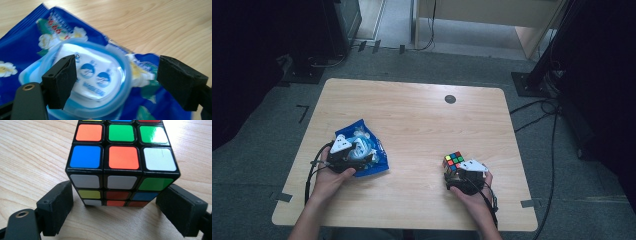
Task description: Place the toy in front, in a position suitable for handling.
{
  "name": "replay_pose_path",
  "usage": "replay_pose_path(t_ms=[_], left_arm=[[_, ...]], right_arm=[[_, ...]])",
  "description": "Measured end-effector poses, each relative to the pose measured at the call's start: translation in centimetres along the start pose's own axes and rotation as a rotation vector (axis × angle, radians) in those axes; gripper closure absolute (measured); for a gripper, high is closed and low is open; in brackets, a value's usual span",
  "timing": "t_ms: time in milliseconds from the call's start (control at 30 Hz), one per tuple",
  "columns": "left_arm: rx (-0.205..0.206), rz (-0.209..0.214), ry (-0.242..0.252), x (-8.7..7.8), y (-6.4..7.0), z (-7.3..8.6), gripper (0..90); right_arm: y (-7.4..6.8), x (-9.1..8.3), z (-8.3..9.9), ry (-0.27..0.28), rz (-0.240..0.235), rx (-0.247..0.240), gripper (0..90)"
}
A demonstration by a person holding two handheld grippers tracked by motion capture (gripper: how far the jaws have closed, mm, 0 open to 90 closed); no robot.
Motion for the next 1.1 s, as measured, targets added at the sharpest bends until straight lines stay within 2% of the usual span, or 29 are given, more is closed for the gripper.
replay_pose_path(t_ms=[67,100,133,167,200,233,300,400,467,500,567,700,967,1100], left_arm=[[0.03,-0.031,0.029,-0.2,0.0,-0.2,16.8],[0.021,-0.081,0.045,-0.2,-0.5,-0.4,16.6],[0.021,-0.081,0.045,-0.2,-0.5,-0.4,16.6],[0.008,-0.113,0.051,-0.2,-0.9,-0.4,16.7],[-0.012,-0.126,0.062,-0.1,-1.6,-0.3,16.6],[-0.012,-0.126,0.062,-0.1,-1.6,-0.3,16.6],[-0.01,-0.104,0.067,0.3,-2.2,-0.2,16.6],[-0.007,-0.101,0.065,0.5,-2.4,-0.3,16.5],[-0.041,-0.074,0.071,0.8,-2.7,-0.6,15.9],[-0.041,-0.074,0.071,0.8,-2.7,-0.6,14.2],[-0.073,-0.067,0.046,1.2,-3.2,-0.7,12.9],[-0.104,-0.047,0.025,1.6,-3.4,-0.8,12.9],[-0.105,-0.008,0.001,1.6,-3.1,-0.7,13.3],[-0.083,0.015,0.01,1.0,-2.5,-0.9,13.5]], right_arm=[[0.0,0.0,0.0,-0.001,0.0,0.002,14.5],[0.0,0.0,0.0,-0.001,0.001,0.002,14.5],[0.0,0.0,0.0,-0.001,0.001,0.002,14.5],[0.0,0.0,0.0,-0.001,0.001,0.002,14.5],[0.0,0.0,0.0,-0.001,0.001,0.002,14.5],[0.0,0.0,0.0,-0.001,0.001,0.002,14.5],[0.0,0.0,0.0,-0.001,0.001,0.002,14.5],[0.0,0.0,0.0,0.0,0.001,0.002,14.6],[0.0,0.0,0.0,0.002,0.006,0.004,14.8],[0.0,0.0,0.0,0.002,0.006,0.004,14.8],[0.0,0.0,0.0,0.004,0.011,0.015,14.9],[0.0,-0.1,0.1,0.003,0.017,0.017,14.9],[0.0,-0.1,0.1,0.003,0.02,0.021,15.0],[0.0,-0.1,0.1,0.004,0.019,0.023,15.0]])
Point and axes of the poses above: each handheld gripper's, and its own axes: x roughly forward along the jaws, z roughly out of its underside, y roughly to its right, the point moved 4 cm from there along x, roughly forward along the jaws, and after that the axes turned 3 degrees about x, right-handed, at the moved point
